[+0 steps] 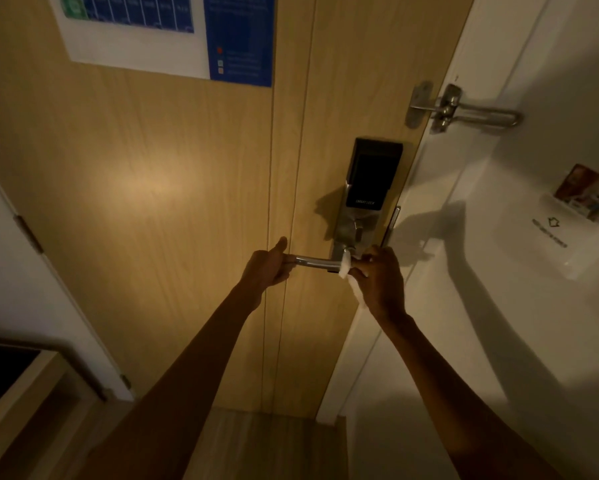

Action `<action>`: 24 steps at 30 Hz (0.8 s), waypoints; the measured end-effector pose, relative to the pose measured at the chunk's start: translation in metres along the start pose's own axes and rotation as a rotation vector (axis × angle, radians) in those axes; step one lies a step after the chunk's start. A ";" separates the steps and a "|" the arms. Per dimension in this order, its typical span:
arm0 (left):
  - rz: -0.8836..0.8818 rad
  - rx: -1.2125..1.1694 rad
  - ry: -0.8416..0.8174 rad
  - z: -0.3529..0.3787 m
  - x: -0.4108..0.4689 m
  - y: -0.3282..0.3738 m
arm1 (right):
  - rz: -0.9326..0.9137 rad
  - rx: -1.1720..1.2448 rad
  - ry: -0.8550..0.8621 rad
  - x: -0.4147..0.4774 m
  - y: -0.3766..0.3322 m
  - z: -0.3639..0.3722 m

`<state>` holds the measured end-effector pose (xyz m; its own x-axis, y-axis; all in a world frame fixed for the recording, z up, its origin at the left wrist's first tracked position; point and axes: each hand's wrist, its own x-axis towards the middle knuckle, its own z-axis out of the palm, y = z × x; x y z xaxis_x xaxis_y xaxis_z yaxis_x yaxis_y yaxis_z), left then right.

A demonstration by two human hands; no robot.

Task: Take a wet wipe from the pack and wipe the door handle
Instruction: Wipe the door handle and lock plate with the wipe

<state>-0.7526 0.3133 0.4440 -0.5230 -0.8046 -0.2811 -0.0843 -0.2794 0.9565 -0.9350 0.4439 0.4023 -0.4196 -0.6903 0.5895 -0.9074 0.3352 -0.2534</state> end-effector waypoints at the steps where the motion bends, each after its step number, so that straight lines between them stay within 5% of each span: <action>1: 0.002 -0.002 0.001 0.001 0.000 0.000 | -0.035 0.007 -0.007 0.003 -0.008 0.004; 24: -0.052 0.084 -0.088 -0.009 -0.001 0.002 | -0.077 0.045 -0.169 0.024 -0.056 0.022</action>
<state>-0.7445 0.3091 0.4458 -0.5884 -0.7397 -0.3264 -0.1824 -0.2719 0.9449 -0.8946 0.3948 0.4139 -0.3433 -0.8117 0.4725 -0.9355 0.2507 -0.2490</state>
